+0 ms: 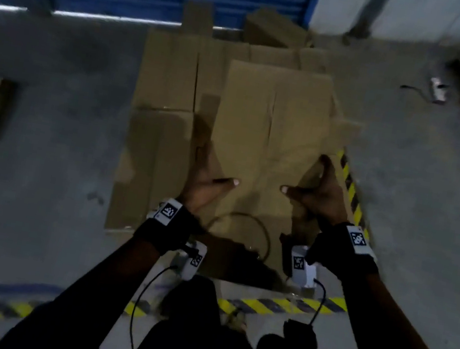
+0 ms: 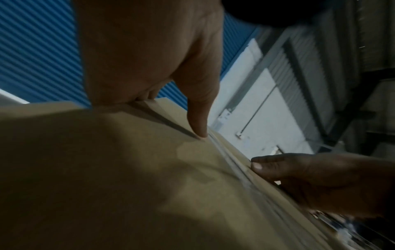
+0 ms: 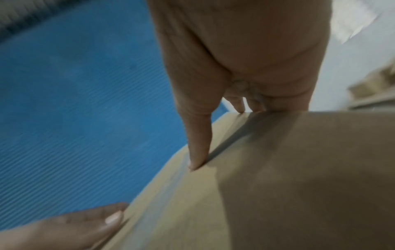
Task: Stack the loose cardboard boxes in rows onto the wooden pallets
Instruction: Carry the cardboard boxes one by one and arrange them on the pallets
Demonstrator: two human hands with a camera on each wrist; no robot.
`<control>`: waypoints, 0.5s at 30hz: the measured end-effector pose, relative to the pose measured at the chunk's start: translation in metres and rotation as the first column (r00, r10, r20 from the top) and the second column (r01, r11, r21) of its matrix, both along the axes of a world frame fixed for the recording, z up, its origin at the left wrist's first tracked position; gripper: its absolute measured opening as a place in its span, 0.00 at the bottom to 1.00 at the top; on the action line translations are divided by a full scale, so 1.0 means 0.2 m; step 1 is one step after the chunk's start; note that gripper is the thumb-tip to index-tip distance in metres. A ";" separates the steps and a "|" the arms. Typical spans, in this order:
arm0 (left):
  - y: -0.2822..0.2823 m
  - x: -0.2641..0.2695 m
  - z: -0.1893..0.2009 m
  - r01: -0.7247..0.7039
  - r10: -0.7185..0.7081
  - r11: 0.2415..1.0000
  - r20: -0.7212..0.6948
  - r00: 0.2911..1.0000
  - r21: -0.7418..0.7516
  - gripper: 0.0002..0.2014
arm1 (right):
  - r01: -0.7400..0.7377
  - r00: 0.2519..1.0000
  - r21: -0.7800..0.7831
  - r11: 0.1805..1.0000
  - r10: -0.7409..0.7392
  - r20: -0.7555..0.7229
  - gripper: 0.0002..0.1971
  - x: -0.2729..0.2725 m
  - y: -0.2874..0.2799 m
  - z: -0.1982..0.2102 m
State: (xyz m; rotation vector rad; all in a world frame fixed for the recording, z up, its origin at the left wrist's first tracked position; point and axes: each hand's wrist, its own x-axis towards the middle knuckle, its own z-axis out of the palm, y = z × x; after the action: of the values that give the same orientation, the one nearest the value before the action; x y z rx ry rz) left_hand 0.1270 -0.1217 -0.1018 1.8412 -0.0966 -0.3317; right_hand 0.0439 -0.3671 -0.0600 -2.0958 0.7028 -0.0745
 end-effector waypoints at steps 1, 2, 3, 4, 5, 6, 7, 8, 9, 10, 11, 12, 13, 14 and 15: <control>-0.01 0.00 -0.03 -0.042 0.042 0.999 -0.020 0.999 -0.002 0.51 | -0.012 1.000 0.042 0.999 0.012 0.002 0.60 0.03 -0.01 -0.04; -0.02 0.01 -0.06 -0.066 0.067 0.998 -0.053 0.996 0.019 0.49 | -0.029 1.000 0.085 0.996 0.029 -0.002 0.60 0.07 -0.03 -0.08; -0.04 0.03 -0.09 -0.077 0.081 0.996 -0.069 0.994 0.054 0.49 | -0.032 0.999 0.119 0.992 0.033 -0.012 0.61 0.11 -0.05 -0.13; -0.06 0.06 -0.13 -0.080 0.088 0.993 -0.086 0.992 0.090 0.50 | -0.034 0.999 0.135 0.990 0.037 -0.014 0.61 0.16 -0.06 -0.19; -0.08 0.09 -0.16 -0.087 0.096 0.992 -0.090 0.991 0.096 0.52 | -0.034 0.999 0.144 0.989 0.037 -0.016 0.62 0.20 -0.08 -0.24; -0.09 0.13 -0.20 -0.088 0.100 0.990 -0.111 0.989 0.108 0.52 | -0.036 0.999 0.157 0.987 0.041 -0.027 0.62 0.24 -0.10 -0.29; -0.11 0.18 -0.26 -0.088 0.101 0.990 -0.125 0.987 0.106 0.52 | -0.040 0.998 0.167 0.985 0.046 -0.034 0.59 0.30 -0.12 -0.36; -0.12 0.22 -0.30 -0.081 0.098 0.990 -0.143 0.985 0.117 0.51 | -0.047 0.998 0.176 0.983 0.055 -0.043 0.55 0.34 -0.14 -0.41; -0.13 0.25 -0.37 -0.078 0.094 0.991 -0.145 0.985 0.112 0.51 | -0.057 0.996 0.191 0.980 0.068 -0.050 0.52 0.39 -0.15 -0.49; -0.13 0.27 -0.43 -0.086 0.104 0.989 -0.147 0.984 0.119 0.52 | -0.063 0.996 0.203 0.977 0.075 -0.050 0.51 0.43 -0.15 -0.53; -0.13 0.29 -0.50 -0.097 0.111 0.990 -0.141 0.984 0.103 0.53 | -0.072 0.996 0.210 0.975 0.083 -0.043 0.52 0.47 -0.16 -0.59; -0.13 0.32 -0.58 -0.102 0.117 0.990 -0.165 0.979 0.097 0.54 | -0.086 0.994 0.216 0.973 0.099 -0.051 0.52 0.52 -0.17 -0.67; -0.12 0.34 -0.64 -0.106 0.118 0.992 -0.189 0.975 0.074 0.53 | -0.103 0.992 0.230 0.968 0.116 -0.046 0.51 0.55 -0.18 -0.72; -0.12 0.35 -0.72 -0.092 0.106 0.993 -0.206 0.973 0.077 0.53 | -0.127 0.989 0.244 0.961 0.143 -0.046 0.48 0.58 -0.19 -0.80; -0.10 0.36 -0.79 -0.067 0.087 0.993 -0.215 0.973 0.100 0.52 | -0.149 0.986 0.253 0.956 0.163 -0.036 0.44 0.60 -0.18 -0.84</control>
State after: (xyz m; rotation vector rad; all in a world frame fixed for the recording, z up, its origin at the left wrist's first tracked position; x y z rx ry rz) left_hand 0.1998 -0.1423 -0.2595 1.8818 0.1449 -0.4891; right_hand 0.1634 -0.4036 -0.2282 -1.9083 0.5468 0.1547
